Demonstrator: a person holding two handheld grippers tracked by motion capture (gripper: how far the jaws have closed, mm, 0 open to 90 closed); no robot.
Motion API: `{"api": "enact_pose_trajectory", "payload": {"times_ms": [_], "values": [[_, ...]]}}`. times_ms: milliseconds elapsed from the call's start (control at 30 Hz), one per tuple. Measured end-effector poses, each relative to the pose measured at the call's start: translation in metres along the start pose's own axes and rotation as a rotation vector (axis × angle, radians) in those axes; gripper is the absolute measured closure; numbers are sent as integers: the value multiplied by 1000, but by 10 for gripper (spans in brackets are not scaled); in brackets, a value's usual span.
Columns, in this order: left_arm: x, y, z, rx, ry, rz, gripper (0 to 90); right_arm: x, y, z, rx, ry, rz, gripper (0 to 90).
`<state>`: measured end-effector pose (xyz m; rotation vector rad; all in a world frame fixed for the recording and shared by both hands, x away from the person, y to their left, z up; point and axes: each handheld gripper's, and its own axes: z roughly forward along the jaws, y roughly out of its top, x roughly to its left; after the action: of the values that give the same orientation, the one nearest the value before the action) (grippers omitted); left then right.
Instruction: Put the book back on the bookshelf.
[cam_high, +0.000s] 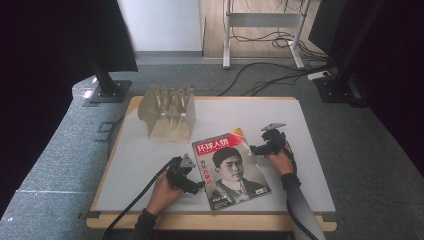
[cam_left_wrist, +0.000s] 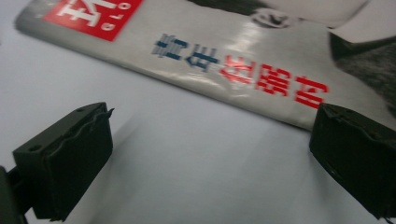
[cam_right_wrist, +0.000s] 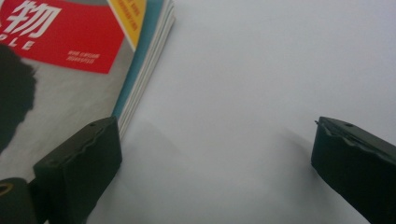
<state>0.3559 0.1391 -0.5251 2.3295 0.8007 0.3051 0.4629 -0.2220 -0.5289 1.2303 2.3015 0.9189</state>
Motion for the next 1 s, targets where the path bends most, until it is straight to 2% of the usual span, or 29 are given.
{"api": "enact_pose_trajectory", "payload": {"times_ms": [133,200,267,433,533,700,800,933,1000], "values": [[7,2,6,-12,-19,-2,0,3,1,-12,-23,19,12,31],[10,5,8,-13,-34,10,0,8,2,-19,-32,47,3,43],[12,6,9,-20,-48,-3,0,12,3,-22,-32,67,1,50],[12,6,9,-18,-46,2,0,29,6,-25,-27,143,-14,60],[11,6,9,-18,-42,1,0,37,6,-22,-15,184,-26,67],[11,6,10,-18,-39,-1,0,44,6,-10,5,211,-26,132],[10,6,10,-19,-38,-2,0,47,8,-1,6,221,-14,162],[10,6,10,-18,-37,-2,0,49,11,3,-2,209,5,194],[10,6,10,-17,-37,-2,0,48,12,2,-1,211,45,220]]}}
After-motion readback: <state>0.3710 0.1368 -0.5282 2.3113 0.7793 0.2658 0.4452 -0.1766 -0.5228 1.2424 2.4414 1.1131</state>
